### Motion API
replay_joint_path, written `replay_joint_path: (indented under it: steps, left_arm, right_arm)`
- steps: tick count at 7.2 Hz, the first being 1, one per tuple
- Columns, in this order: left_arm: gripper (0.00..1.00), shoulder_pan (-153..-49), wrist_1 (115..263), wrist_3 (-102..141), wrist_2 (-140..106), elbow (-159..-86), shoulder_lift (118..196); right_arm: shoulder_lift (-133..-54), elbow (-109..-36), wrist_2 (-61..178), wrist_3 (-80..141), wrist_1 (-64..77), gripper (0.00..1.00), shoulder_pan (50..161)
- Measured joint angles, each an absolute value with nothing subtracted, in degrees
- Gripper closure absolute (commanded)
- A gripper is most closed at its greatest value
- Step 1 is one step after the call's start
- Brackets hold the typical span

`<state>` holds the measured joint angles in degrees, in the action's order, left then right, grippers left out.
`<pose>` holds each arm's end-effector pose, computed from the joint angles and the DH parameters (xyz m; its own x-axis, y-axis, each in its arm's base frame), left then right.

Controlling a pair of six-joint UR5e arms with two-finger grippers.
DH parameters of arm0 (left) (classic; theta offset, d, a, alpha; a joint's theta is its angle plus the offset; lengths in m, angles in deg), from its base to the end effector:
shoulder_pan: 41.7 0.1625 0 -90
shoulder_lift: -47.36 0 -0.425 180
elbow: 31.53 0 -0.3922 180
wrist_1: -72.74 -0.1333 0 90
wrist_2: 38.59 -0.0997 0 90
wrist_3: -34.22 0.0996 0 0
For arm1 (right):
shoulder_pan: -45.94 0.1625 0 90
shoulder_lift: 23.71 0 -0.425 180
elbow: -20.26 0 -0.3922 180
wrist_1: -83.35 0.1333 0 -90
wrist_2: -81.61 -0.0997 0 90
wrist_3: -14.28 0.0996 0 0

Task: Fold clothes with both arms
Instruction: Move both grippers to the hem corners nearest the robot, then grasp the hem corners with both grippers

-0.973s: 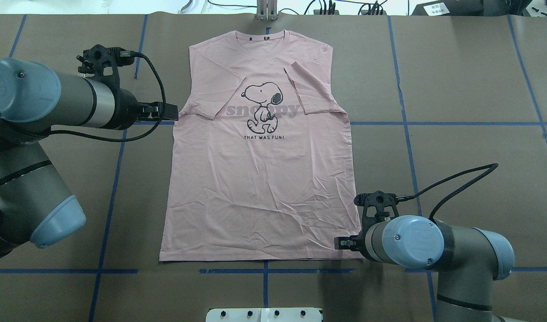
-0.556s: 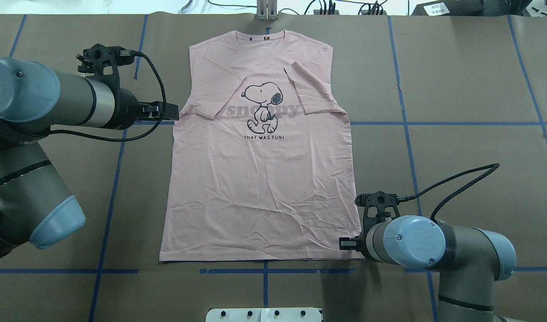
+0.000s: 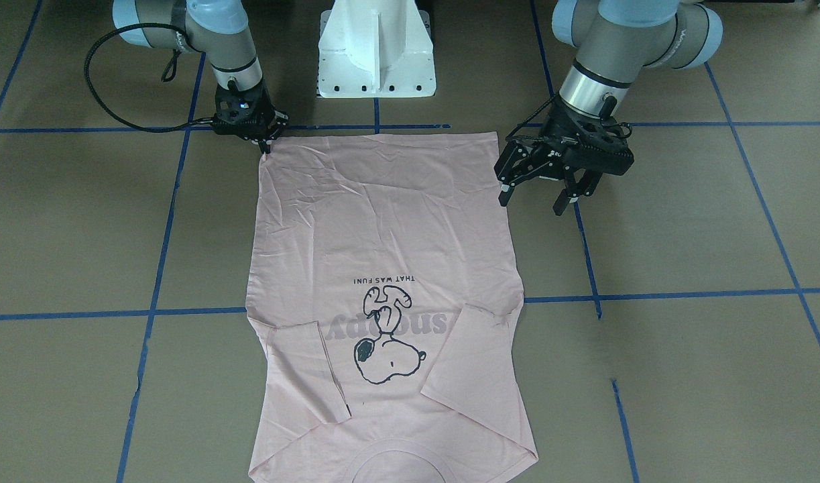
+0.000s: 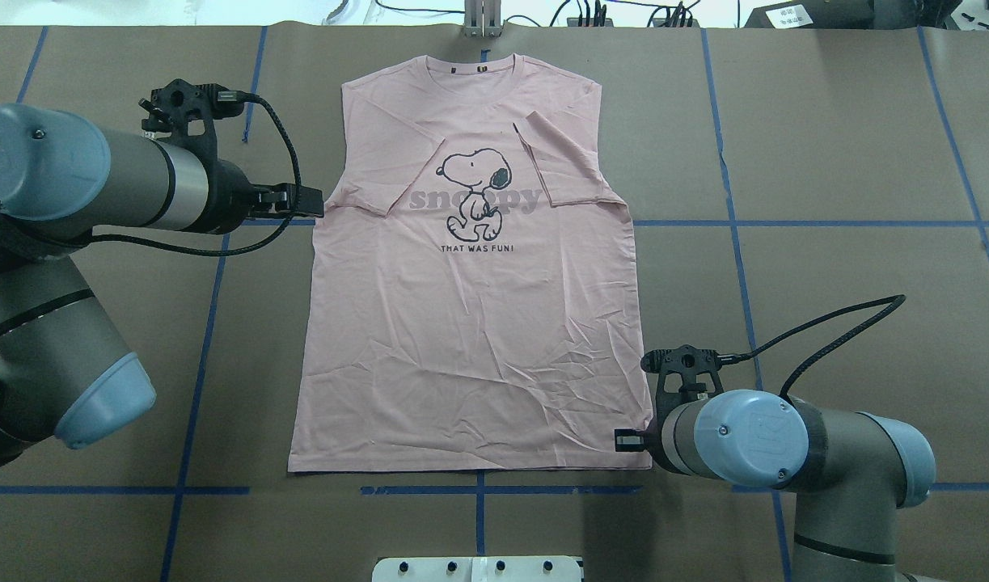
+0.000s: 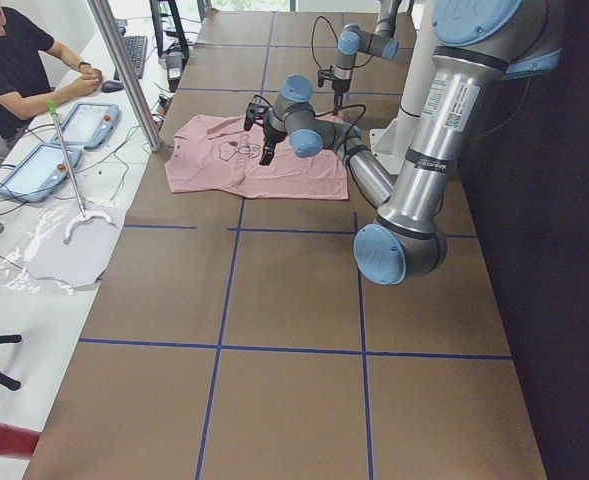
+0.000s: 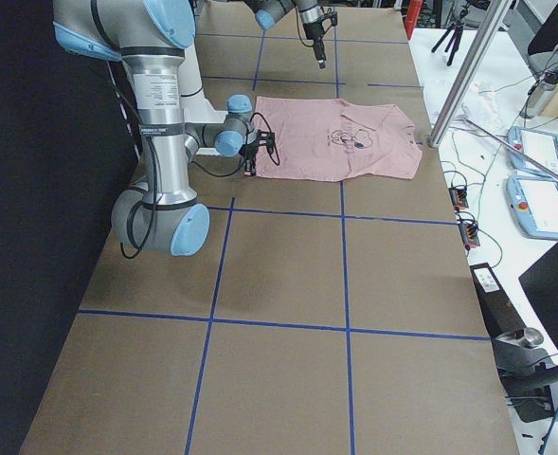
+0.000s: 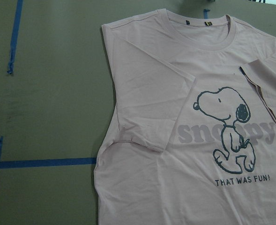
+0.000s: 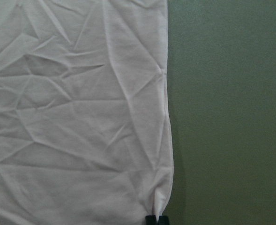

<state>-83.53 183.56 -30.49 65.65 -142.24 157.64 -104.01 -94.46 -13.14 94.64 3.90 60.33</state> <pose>0.3563 -0.4649 0.2616 0.5254 0.0855 -0.8466 0.2880 0.9183 0.2715 -0.4879 -0.2543 0.3595 0.7076 0.0093 0.7066 -0.0735 0.9955 0.0606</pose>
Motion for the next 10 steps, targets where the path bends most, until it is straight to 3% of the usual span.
replay_joint_path:
  steps: [4, 7, 10]
  left_arm:
    - [0.0, -82.4, 179.5, -35.8, 66.6, -144.6, 155.3]
    - [0.0, -68.3, 169.8, -52.1, 58.9, -150.3, 152.2]
    - [0.0, -56.0, 168.8, -66.8, 52.6, -149.7, 150.2]
  right_arm:
    - [-104.5, -98.1, -13.7, 94.5, 3.9, 1.0, 60.9]
    - [-104.2, -99.6, -14.4, 94.6, 4.1, 1.0, 62.0]
    - [-103.7, -99.8, -14.5, 94.6, 4.5, 1.0, 62.6]
